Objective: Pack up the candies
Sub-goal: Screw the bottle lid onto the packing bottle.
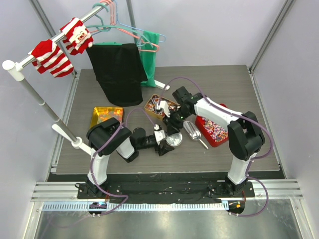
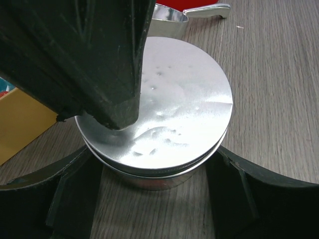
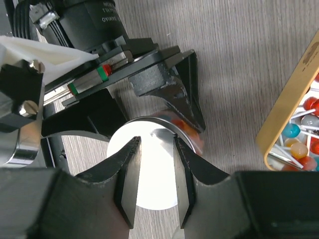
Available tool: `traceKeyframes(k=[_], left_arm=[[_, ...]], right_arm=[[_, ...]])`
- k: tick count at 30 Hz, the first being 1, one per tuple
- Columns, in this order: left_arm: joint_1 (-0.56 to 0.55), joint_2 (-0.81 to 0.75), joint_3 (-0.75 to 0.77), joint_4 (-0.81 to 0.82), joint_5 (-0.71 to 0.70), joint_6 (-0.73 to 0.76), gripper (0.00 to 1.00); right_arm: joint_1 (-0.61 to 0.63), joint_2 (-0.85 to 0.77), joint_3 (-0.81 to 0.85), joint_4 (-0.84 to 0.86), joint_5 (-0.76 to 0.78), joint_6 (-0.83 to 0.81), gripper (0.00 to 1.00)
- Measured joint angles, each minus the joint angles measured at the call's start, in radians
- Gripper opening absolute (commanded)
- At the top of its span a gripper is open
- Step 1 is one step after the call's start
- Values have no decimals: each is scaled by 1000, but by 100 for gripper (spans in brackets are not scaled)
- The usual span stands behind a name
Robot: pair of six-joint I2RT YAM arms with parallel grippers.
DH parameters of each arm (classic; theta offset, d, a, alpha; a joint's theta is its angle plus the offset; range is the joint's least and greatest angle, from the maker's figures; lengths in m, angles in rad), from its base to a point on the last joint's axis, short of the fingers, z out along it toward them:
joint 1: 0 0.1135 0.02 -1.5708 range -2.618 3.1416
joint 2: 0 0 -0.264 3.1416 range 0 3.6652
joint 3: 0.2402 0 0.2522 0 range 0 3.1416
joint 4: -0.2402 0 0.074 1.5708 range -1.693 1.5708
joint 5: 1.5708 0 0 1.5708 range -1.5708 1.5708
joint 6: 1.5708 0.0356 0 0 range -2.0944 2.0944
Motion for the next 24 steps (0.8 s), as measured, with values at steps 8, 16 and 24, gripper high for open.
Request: traceKeyframes(k=[8, 16, 24], left_arm=[[0, 0, 13, -16, 22, 11, 75], [0, 0, 31, -46, 43, 11, 75], [0, 0, 32, -51, 44, 6, 74]], right_arm=[[-13, 27, 11, 23, -11, 0, 38], [-42, 47, 11, 23, -29, -5, 25], [-77, 38, -6, 23, -60, -25, 17]])
